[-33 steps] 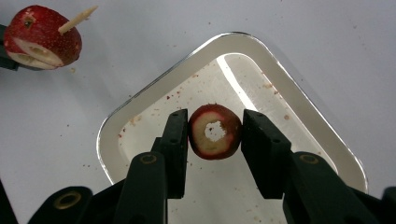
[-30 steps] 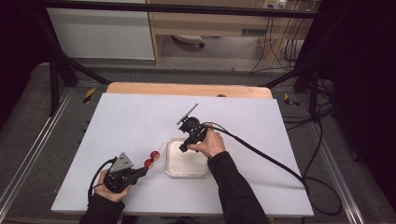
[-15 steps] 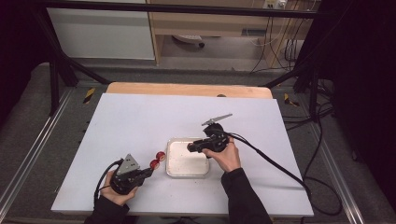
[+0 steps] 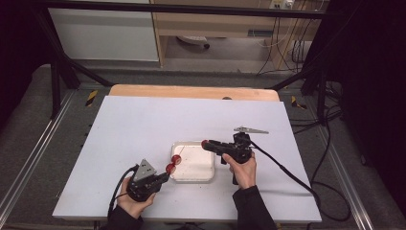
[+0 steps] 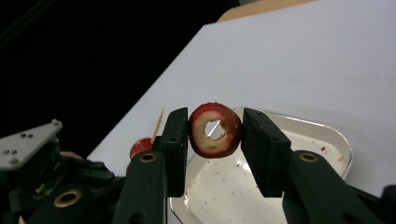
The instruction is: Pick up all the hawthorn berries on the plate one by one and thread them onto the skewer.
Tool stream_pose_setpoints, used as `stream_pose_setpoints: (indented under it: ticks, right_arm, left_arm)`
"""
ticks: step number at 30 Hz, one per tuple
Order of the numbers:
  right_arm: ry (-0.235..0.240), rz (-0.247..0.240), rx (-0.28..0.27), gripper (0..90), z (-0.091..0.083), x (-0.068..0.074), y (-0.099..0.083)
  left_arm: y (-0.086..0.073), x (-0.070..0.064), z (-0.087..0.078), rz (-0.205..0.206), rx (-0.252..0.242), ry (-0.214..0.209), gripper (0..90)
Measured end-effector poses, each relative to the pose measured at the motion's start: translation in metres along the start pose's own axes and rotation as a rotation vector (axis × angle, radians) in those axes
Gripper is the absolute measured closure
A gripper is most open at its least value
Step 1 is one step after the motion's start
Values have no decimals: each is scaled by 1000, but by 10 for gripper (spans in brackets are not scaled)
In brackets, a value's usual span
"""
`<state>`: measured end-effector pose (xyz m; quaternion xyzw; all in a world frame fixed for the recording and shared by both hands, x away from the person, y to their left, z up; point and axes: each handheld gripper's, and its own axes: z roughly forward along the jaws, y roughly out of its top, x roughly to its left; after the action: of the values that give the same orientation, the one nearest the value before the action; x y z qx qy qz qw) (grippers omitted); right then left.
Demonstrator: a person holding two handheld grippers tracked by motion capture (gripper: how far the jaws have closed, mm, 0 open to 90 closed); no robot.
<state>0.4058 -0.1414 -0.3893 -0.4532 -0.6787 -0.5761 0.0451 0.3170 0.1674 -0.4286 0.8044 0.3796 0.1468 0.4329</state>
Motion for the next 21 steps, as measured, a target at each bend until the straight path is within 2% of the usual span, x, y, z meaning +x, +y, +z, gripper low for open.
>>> stream_pose_setpoints:
  ticks: [4,6,7,12,21]
  right_arm:
    - [18,23,-76,625,-4,-1,-2]
    - [19,29,-87,625,-5,0,-2]
    - [24,34,-119,625,-5,0,-2]
    - [40,58,-189,626,-5,1,0]
    - [69,90,-274,626,-8,3,4]
  left_arm:
    - [7,-11,6,-20,-19,-9,879]
    - [9,-13,7,-24,-23,-12,879]
    - [12,-18,9,-33,-31,-18,879]
    - [18,-28,14,-47,-48,-38,879]
    - [26,-37,21,-54,-79,-49,879]
